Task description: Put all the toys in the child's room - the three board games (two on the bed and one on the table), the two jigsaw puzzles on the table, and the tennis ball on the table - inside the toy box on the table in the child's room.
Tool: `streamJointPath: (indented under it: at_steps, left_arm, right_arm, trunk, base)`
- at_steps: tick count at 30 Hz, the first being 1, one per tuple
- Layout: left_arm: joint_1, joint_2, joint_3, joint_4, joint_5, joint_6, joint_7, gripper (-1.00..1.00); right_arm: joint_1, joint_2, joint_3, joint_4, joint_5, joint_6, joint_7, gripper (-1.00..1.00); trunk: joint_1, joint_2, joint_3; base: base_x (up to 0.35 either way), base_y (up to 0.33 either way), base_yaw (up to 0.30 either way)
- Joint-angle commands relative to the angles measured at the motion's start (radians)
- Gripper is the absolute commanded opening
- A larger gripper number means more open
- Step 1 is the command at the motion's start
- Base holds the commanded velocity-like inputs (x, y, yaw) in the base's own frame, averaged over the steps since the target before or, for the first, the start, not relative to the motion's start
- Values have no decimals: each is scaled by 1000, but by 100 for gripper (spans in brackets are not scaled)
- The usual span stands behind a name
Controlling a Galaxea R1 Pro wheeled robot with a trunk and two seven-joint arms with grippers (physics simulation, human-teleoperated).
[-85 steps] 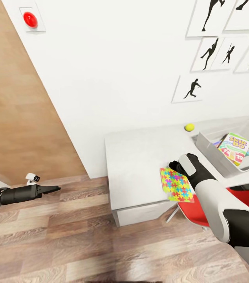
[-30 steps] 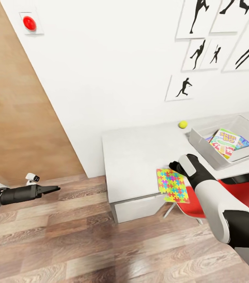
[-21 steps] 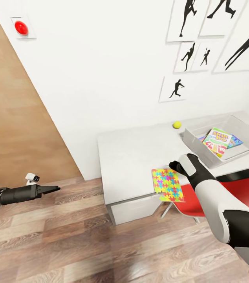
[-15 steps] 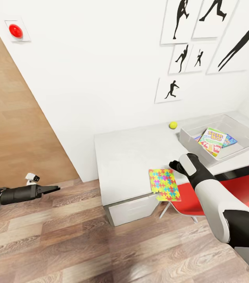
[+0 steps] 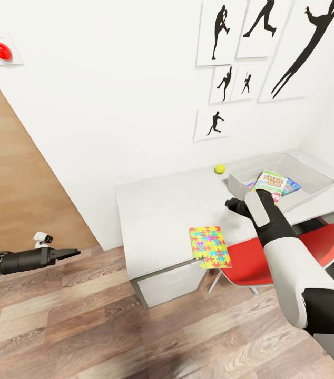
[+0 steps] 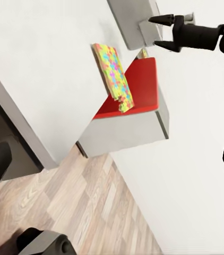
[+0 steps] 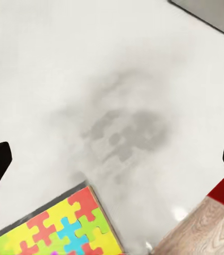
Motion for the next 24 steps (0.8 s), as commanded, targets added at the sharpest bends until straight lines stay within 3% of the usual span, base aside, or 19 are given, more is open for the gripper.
streamJointPath:
  at_steps: [1, 5, 8, 11, 12, 14, 15, 16, 17, 20, 21, 24]
  left_arm:
    - [-1, 2, -6, 0, 5, 11, -3, 100]
    - [-1, 4, -5, 0, 6, 11, -3, 100]
    - [-2, 4, -5, 0, 6, 11, -3, 100]
    - [-2, 4, -4, 0, 6, 11, -3, 100]
    - [-1, 5, -4, 0, 6, 11, -3, 100]
    - [-1, 5, -4, 0, 6, 11, -3, 100]
    - [-1, 5, -3, 0, 6, 10, -3, 100]
    - [-2, 6, -3, 0, 6, 10, -3, 100]
    - [-2, 6, -2, 0, 6, 10, -3, 100]
    - [-1, 7, -1, 1, 6, 9, -3, 100]
    - [-1, 8, -1, 1, 6, 9, -3, 100]
    - [-1, 9, 0, 1, 6, 9, -3, 100]
  right_arm:
    - [6, 2, 0, -31, -12, 21, -9, 100]
    - [69, 9, -3, -224, -25, 127, -6, 100]
    - [126, 12, -4, -356, -58, 196, 3, 100]
    - [201, 11, -7, -491, -139, 241, 25, 100]
    - [249, 6, -9, -561, -200, 253, 37, 100]
    - [306, 3, -11, -632, -274, 261, 47, 100]
    - [372, 0, -16, -693, -356, 265, 55, 100]
    - [407, -1, -20, -717, -399, 266, 58, 100]
    - [477, -2, -34, -751, -485, 266, 66, 100]
    - [577, -3, -61, -780, -598, 266, 89, 100]
    - [635, -3, -76, -790, -654, 266, 118, 100]
    - [723, -3, -93, -801, -715, 266, 210, 100]
  trunk:
    - [1, -2, 0]
    - [1, -2, 6]
    - [1, -2, 10]
    - [1, -2, 14]
    - [1, -2, 16]
    - [1, -2, 19]
    - [1, -2, 20]
    - [1, -2, 22]
    - [1, -2, 23]
    - [1, -2, 28]
    - [1, -2, 29]
    - [1, -2, 33]
  base:
    - [0, 0, -141]
    - [0, 0, -141]
    - [0, 0, -140]
    - [0, 0, -140]
    - [0, 0, -139]
    - [0, 0, -138]
    - [0, 0, -133]
    - [0, 0, -131]
    - [0, 0, -128]
    - [0, 0, -126]
    - [0, 0, -123]
    - [0, 0, -118]
